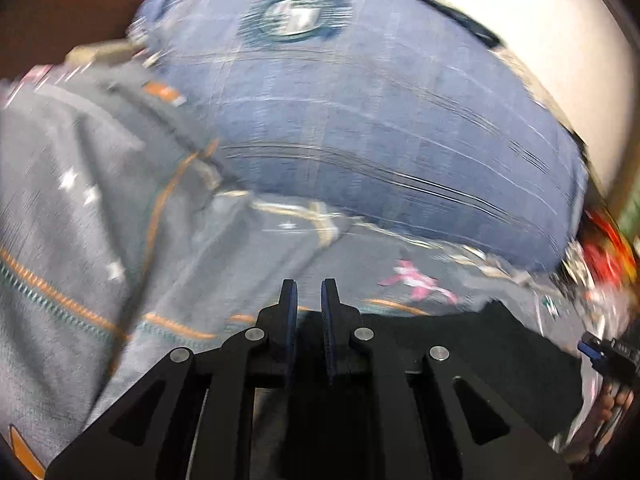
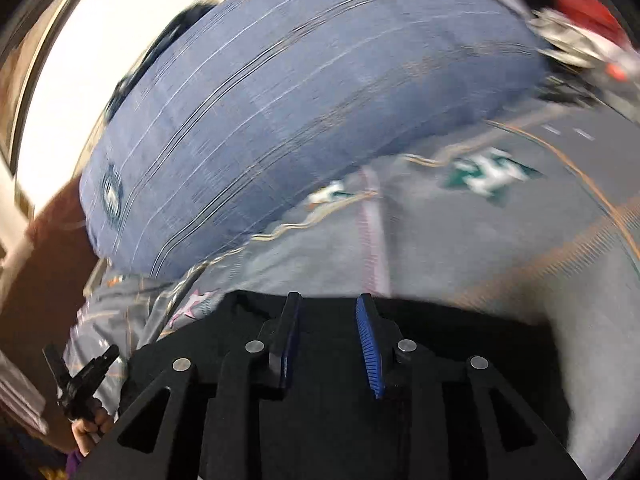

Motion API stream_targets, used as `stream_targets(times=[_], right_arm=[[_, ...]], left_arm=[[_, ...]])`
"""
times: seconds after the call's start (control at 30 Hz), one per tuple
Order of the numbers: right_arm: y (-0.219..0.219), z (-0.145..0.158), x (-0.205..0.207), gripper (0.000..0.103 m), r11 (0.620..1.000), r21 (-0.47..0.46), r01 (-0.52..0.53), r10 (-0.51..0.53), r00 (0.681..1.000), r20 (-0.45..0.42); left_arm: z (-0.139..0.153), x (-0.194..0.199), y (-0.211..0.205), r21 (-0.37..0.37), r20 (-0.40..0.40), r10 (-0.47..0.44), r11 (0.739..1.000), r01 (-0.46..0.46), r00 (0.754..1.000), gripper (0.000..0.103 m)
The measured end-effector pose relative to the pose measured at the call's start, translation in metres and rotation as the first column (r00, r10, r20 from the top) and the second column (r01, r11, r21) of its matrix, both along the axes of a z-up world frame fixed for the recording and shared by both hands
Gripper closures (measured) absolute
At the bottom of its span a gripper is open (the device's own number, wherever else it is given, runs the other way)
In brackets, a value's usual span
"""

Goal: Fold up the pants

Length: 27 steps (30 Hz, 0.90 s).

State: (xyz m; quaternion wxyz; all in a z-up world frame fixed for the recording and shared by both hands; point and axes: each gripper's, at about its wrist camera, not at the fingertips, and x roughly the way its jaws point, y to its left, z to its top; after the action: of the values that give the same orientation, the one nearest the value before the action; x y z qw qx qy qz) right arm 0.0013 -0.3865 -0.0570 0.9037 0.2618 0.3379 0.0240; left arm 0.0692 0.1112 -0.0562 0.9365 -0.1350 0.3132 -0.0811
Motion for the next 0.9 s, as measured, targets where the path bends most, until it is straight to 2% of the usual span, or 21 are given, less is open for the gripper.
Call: stream_targets(times=[0.1, 0.2, 0.23, 0.3, 0.33, 0.4, 0.43, 0.47, 0.5, 0.57, 0.6, 0.67, 0.73, 0.83, 0.9], right_arm=[[-0.006, -0.017, -0.019, 0.073, 1.000, 0.006, 0.014, -0.014, 0.999, -0.049], [0.009, -0.027, -0.016, 0.073, 0.996, -0.087, -0.022, 0.013, 0.994, -0.106], [0.014, -0.030, -0.013, 0.073, 0.991, -0.134, -0.021, 0.004, 0.992, -0.127], [0.018, -0.043, -0.006, 0.076, 0.984, -0.176, -0.016, -0.018, 0.982, -0.190], [0.015, -0.045, -0.004, 0.076, 0.984, -0.180, 0.005, -0.039, 0.982, -0.185], [0.012, -0.042, -0.001, 0.076, 0.971, -0.231, 0.060, -0.101, 0.980, -0.169], [0.009, -0.044, 0.000, 0.080, 0.957, -0.272, 0.099, -0.149, 0.974, -0.171], [0.005, -0.046, 0.001, 0.082, 0.956, -0.270, 0.113, -0.164, 0.971, -0.174], [0.000, -0.047, 0.002, 0.087, 0.960, -0.252, 0.121, -0.168, 0.970, -0.176], [-0.007, -0.047, 0.003, 0.103, 0.951, -0.273, 0.146, -0.201, 0.962, -0.185], [-0.011, -0.048, 0.002, 0.103, 0.949, -0.274, 0.158, -0.213, 0.960, -0.183], [-0.022, -0.050, -0.003, 0.103, 0.966, -0.200, 0.163, -0.200, 0.963, -0.179], [-0.026, -0.051, -0.005, 0.103, 0.971, -0.177, 0.163, -0.193, 0.966, -0.174], [-0.027, -0.048, -0.007, 0.103, 0.972, -0.176, 0.158, -0.186, 0.970, -0.154], [-0.035, -0.045, -0.010, 0.101, 0.979, -0.110, 0.170, -0.185, 0.972, -0.142]], left_arm=[[0.001, -0.008, -0.028, 0.004, 0.005, -0.136, 0.991, 0.136, 0.991, 0.087], [-0.003, -0.013, -0.053, 0.062, -0.010, -0.212, 0.975, 0.212, 0.977, 0.073], [-0.008, -0.012, -0.059, 0.088, -0.027, -0.220, 0.971, 0.222, 0.975, 0.067], [-0.017, -0.006, -0.064, 0.128, -0.081, -0.210, 0.967, 0.219, 0.974, 0.066], [-0.023, -0.001, -0.063, 0.151, -0.110, -0.185, 0.968, 0.201, 0.977, 0.066], [-0.025, 0.003, -0.056, 0.129, -0.119, -0.170, 0.974, 0.185, 0.978, 0.066], [-0.024, 0.004, -0.053, 0.121, -0.119, -0.162, 0.977, 0.176, 0.980, 0.066], [-0.025, 0.006, -0.049, 0.136, -0.124, -0.143, 0.978, 0.160, 0.982, 0.067], [-0.028, 0.008, -0.049, 0.161, -0.136, -0.128, 0.976, 0.150, 0.982, 0.072], [-0.032, 0.011, -0.048, 0.170, -0.153, -0.125, 0.974, 0.150, 0.980, 0.073], [-0.032, 0.010, -0.048, 0.171, -0.153, -0.125, 0.974, 0.150, 0.980, 0.073], [-0.033, 0.010, -0.049, 0.186, -0.153, -0.128, 0.970, 0.156, 0.980, 0.073], [-0.034, 0.011, -0.049, 0.182, -0.154, -0.127, 0.971, 0.154, 0.980, 0.073], [-0.034, 0.011, -0.045, 0.139, -0.154, -0.130, 0.979, 0.151, 0.980, 0.073], [-0.031, 0.009, -0.042, 0.098, -0.144, -0.136, 0.984, 0.151, 0.980, 0.073]])
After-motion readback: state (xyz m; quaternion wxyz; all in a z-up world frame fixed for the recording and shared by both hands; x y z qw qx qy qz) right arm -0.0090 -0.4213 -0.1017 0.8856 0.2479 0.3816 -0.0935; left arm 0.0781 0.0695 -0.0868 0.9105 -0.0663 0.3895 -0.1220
